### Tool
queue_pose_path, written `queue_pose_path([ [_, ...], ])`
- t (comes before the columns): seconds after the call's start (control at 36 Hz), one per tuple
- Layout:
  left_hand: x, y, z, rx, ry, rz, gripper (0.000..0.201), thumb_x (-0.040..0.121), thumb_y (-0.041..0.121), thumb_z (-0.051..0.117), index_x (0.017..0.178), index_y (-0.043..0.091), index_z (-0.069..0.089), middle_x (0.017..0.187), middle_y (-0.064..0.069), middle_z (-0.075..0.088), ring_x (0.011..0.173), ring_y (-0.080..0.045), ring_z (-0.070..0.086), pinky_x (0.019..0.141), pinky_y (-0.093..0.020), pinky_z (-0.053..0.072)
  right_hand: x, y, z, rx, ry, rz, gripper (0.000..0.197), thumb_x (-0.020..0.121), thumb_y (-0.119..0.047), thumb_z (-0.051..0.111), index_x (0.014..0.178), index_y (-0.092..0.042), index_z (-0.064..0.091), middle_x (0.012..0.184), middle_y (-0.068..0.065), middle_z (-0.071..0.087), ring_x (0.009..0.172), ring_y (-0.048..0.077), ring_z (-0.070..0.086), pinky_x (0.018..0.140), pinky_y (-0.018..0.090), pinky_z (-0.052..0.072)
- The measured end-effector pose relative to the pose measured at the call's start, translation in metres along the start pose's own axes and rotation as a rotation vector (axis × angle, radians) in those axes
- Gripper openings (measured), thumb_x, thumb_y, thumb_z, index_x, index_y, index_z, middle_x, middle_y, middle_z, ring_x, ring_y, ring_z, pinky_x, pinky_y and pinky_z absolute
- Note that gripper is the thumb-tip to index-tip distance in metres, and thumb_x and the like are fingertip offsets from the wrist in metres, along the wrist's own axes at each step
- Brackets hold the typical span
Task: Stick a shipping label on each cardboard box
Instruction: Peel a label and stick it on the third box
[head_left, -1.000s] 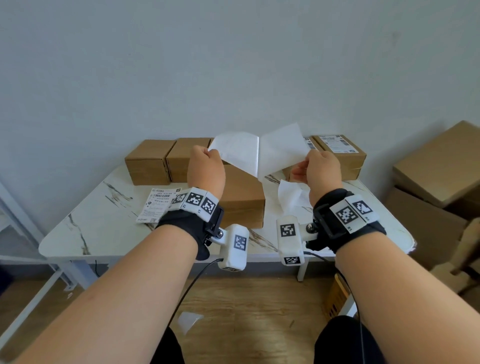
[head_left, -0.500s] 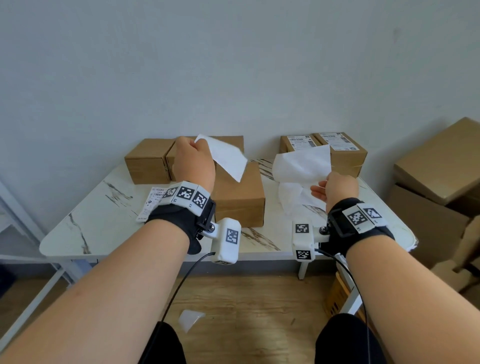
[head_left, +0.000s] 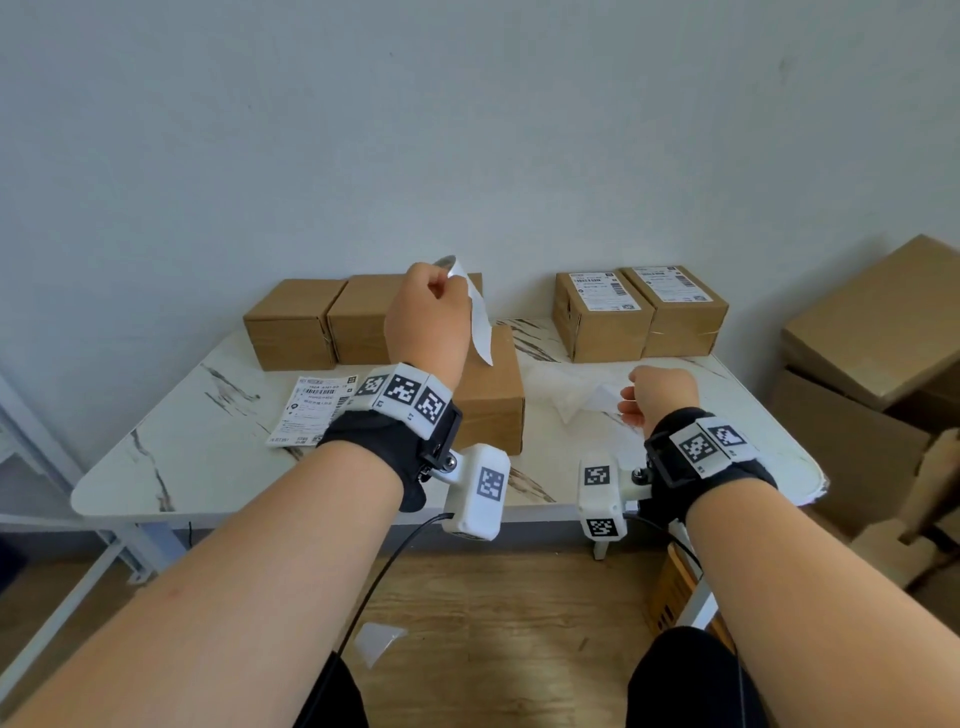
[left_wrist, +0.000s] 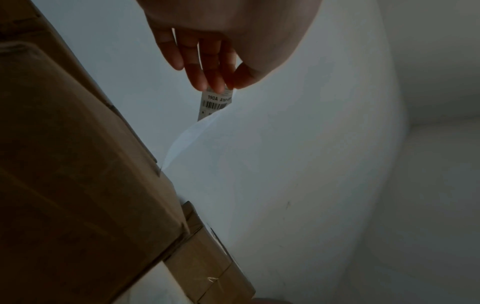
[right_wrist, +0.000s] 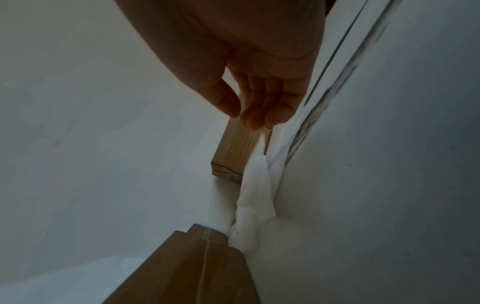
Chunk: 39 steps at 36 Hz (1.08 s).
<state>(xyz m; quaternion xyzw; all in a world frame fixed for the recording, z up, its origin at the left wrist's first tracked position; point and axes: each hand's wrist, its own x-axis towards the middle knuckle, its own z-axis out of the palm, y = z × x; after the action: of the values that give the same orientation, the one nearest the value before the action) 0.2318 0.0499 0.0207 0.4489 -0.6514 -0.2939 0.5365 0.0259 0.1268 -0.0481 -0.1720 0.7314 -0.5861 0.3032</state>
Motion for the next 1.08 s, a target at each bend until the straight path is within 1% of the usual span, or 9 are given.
queue_pose_path([
  [0.08,-0.001,0.004,-0.001,-0.022,-0.004,0.02,0.009,0.09,0.02,0.047,0.09,0.017,0.056,0.086,0.013,0.057,0.064,-0.012,0.048,0.063,-0.026,0.038,-0.001,-0.002,0.0,-0.017,0.033,-0.067,0.032,0.094,-0.006,0.048,0.123,0.007,0.055,0.07,0.004,0.05,0.057,0.015,0.05,0.053,0.027,0.046],
  [0.17,-0.001,0.008,-0.001,-0.037,-0.013,0.015,0.011,0.089,0.02,0.051,0.09,0.017,0.062,0.087,0.02,0.057,0.072,-0.01,0.058,0.065,-0.025,0.042,-0.011,-0.011,0.006,-0.049,0.074,-0.168,0.02,0.093,-0.007,0.052,0.111,-0.002,0.061,0.076,0.005,0.056,0.061,0.015,0.053,0.06,0.027,0.05],
  [0.25,-0.001,0.012,-0.001,-0.038,-0.008,0.034,0.012,0.088,0.019,0.055,0.09,0.017,0.066,0.082,0.014,0.061,0.077,-0.009,0.058,0.065,-0.02,0.043,-0.026,-0.021,0.014,-0.08,0.024,-0.328,0.006,0.09,-0.012,0.061,0.092,-0.009,0.066,0.079,0.004,0.06,0.067,0.014,0.055,0.065,0.027,0.051],
  [0.31,-0.002,0.015,-0.002,-0.042,-0.008,0.057,0.013,0.087,0.018,0.057,0.091,0.016,0.069,0.082,0.011,0.063,0.079,-0.008,0.058,0.067,-0.018,0.044,-0.038,-0.029,0.021,-0.083,-0.026,-0.433,0.006,0.087,-0.015,0.066,0.082,-0.011,0.067,0.076,0.001,0.062,0.068,0.013,0.055,0.069,0.029,0.051],
  [0.39,-0.005,0.019,-0.004,-0.045,-0.007,0.085,0.011,0.086,0.017,0.06,0.087,0.016,0.07,0.08,0.011,0.064,0.081,-0.009,0.06,0.073,-0.021,0.048,-0.054,-0.041,0.032,-0.121,-0.114,-0.556,0.01,0.084,-0.02,0.07,0.084,-0.011,0.07,0.077,-0.001,0.065,0.07,0.011,0.057,0.073,0.028,0.052],
  [0.53,-0.007,0.025,-0.009,-0.061,-0.004,0.118,0.01,0.085,0.018,0.062,0.08,0.02,0.07,0.075,0.013,0.065,0.077,-0.007,0.061,0.072,-0.02,0.049,-0.074,-0.052,0.048,-0.179,-0.171,-0.712,0.013,0.082,-0.024,0.074,0.089,-0.015,0.07,0.074,-0.005,0.06,0.066,0.005,0.054,0.063,0.017,0.041],
  [0.69,-0.01,0.033,-0.013,-0.094,0.001,0.13,0.009,0.085,0.021,0.064,0.083,0.018,0.073,0.077,0.013,0.067,0.075,-0.003,0.061,0.066,-0.013,0.045,-0.084,-0.056,0.06,-0.204,-0.13,-0.779,0.017,0.079,-0.03,0.074,0.09,-0.018,0.067,0.071,-0.007,0.052,0.065,0.008,0.05,0.06,0.021,0.039],
  [0.86,-0.012,0.037,-0.018,-0.12,-0.011,0.142,0.009,0.084,0.02,0.064,0.082,0.019,0.073,0.078,0.012,0.068,0.078,-0.003,0.063,0.072,-0.018,0.05,-0.088,-0.057,0.066,-0.189,-0.045,-0.827,0.011,0.084,-0.028,0.067,0.079,-0.018,0.068,0.072,0.001,0.06,0.066,0.011,0.051,0.066,0.033,0.047],
  [1.08,-0.012,0.036,-0.02,-0.161,-0.017,0.153,0.009,0.085,0.02,0.065,0.082,0.017,0.073,0.083,0.014,0.069,0.08,-0.001,0.063,0.073,-0.015,0.049,-0.089,-0.058,0.07,-0.182,-0.03,-0.831,0.008,0.085,-0.02,0.06,0.079,-0.021,0.065,0.081,0.003,0.064,0.072,0.016,0.055,0.065,0.028,0.047],
])
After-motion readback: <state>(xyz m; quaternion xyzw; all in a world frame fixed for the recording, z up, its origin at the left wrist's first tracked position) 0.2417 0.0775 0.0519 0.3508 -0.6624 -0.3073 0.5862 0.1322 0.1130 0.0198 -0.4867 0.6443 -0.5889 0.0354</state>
